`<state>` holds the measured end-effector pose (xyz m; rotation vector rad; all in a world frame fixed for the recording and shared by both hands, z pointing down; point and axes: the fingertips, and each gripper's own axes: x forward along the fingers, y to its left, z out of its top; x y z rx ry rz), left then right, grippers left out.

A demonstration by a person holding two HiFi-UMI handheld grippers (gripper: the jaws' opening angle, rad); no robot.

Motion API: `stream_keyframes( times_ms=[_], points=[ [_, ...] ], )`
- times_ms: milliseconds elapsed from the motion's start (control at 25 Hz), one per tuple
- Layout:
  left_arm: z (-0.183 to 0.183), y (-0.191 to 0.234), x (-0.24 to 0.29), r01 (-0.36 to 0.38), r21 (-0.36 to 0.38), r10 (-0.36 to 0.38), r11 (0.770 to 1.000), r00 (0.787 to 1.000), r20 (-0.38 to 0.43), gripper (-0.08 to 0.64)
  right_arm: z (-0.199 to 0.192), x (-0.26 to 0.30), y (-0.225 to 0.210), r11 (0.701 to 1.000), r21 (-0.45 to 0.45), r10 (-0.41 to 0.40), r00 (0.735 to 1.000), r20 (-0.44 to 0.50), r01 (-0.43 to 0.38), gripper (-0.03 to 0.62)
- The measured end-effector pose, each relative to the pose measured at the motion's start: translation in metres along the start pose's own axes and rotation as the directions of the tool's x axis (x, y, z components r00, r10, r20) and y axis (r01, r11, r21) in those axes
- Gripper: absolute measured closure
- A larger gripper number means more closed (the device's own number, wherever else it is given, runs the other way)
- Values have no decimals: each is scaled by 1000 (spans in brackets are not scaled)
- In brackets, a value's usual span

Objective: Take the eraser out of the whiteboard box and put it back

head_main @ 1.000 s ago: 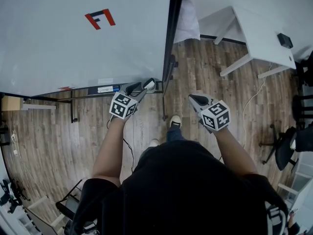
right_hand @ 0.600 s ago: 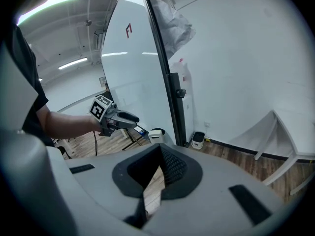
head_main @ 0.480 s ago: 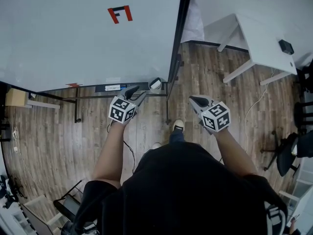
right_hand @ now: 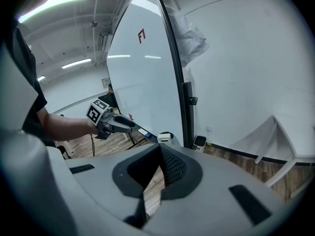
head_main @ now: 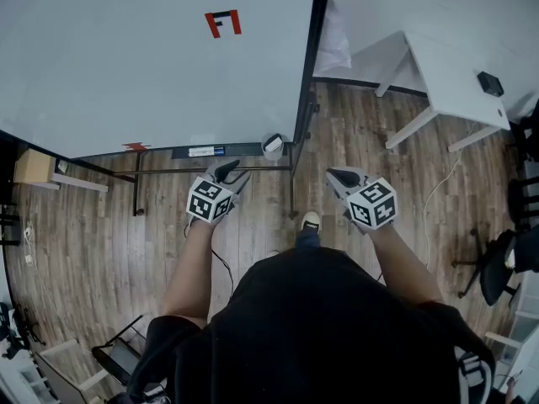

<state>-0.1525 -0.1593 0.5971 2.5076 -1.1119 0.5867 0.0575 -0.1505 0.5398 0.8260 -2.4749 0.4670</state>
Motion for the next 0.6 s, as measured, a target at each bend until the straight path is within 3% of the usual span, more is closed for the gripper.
stream_keyframes(
  times_ms=[600],
  points=[
    [-25,-29,-42,25,18,-25,1000,1000,-9,400,-5,-20,35,1000,-14,-12,1000,28,12,597]
  ],
)
